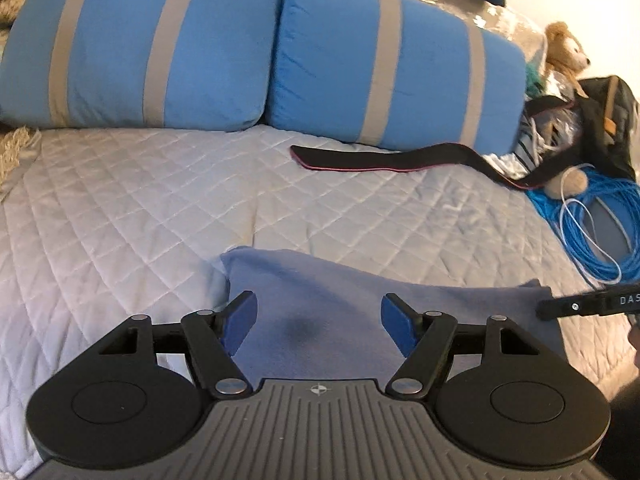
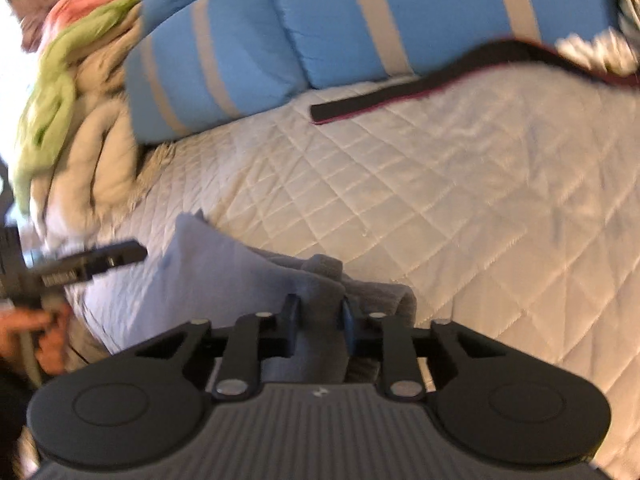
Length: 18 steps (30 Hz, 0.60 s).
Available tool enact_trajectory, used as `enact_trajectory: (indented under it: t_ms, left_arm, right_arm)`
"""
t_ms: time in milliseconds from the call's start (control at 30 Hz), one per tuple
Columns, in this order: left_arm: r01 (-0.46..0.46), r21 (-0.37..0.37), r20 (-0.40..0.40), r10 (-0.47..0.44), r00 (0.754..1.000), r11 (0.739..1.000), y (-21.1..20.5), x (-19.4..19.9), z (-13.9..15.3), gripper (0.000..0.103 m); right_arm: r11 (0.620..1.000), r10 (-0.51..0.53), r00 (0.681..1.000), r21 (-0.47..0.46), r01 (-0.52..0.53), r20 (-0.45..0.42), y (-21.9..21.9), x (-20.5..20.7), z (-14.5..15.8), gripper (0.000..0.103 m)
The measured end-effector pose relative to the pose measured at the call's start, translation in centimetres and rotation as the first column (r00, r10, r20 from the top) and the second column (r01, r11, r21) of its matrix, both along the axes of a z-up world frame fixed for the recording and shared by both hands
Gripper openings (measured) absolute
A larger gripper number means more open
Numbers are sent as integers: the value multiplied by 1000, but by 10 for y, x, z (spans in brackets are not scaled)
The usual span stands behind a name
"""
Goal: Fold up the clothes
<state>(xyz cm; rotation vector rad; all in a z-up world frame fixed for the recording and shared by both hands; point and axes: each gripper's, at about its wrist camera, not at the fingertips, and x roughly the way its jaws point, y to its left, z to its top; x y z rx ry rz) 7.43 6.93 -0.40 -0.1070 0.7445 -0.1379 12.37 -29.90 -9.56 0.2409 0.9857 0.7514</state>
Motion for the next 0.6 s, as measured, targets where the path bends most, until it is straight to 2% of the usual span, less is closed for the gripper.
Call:
enact_trajectory:
  t_ms: [67, 167, 233, 300, 367, 400, 500, 600]
  left_arm:
    - [-29, 65, -3, 29, 1000, 997, 0, 7, -10, 67]
    - [-51, 189, -56, 63, 996, 981, -2, 16, -30, 67]
    - [-52, 178, -41, 60, 997, 983, 3, 15, -37, 67]
    - [-69, 157, -20, 73, 997, 985, 9, 12, -37, 67]
    - [-81, 138, 17, 80, 997, 987, 14, 8, -30, 67]
    - [-80, 127, 51, 74, 996, 989, 15, 4, -26, 67]
    - [-39, 115, 125, 25, 992, 993, 11, 1, -18, 67]
    - [21, 150, 120, -40, 992, 988, -1, 14, -19, 67]
  right_arm:
    - [998, -51, 995, 20, 53, -81, -4, 10, -10, 20]
    - [993, -114, 978, 22, 120, -177, -12, 22, -25, 21]
    - [992, -117, 976, 26, 123, -182, -14, 22, -28, 25]
    - [996, -94, 992, 3, 95, -80, -12, 12, -16, 26]
    - [997, -38, 994, -60, 45, 100, -1, -6, 0, 24]
    - [995, -11, 984, -91, 27, 176, 4, -15, 6, 21]
    - [989, 91, 942, -138, -49, 323, 21, -37, 14, 18]
    - [973, 164, 910, -215, -86, 381, 35, -46, 14, 18]
